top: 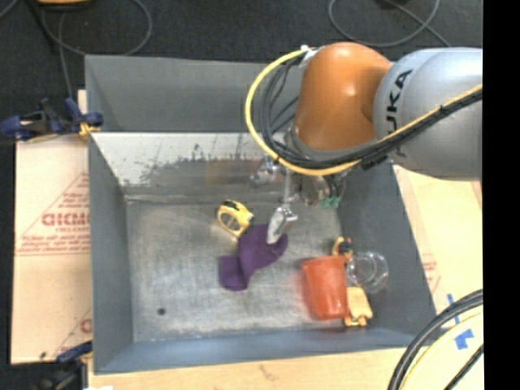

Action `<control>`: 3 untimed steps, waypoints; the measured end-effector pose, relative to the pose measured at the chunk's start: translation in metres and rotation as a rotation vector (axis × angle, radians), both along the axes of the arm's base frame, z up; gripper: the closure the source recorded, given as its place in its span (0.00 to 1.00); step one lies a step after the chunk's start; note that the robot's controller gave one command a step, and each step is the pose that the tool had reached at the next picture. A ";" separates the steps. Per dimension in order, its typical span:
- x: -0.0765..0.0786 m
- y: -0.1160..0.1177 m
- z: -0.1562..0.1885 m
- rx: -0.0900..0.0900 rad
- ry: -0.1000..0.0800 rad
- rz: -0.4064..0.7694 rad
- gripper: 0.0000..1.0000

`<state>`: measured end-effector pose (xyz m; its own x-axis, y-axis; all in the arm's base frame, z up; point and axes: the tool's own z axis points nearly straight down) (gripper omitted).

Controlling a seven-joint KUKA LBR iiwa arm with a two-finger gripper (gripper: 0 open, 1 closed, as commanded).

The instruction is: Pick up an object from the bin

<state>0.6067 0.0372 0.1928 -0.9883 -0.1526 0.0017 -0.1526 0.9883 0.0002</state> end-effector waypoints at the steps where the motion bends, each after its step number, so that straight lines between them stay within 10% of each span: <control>1: 0.021 -0.012 -0.111 0.001 -0.011 0.156 1.00; 3: 0.018 -0.012 -0.106 -0.001 -0.012 0.314 1.00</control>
Offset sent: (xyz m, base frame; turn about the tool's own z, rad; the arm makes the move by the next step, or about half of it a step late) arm 0.0000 0.0000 0.0000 0.0000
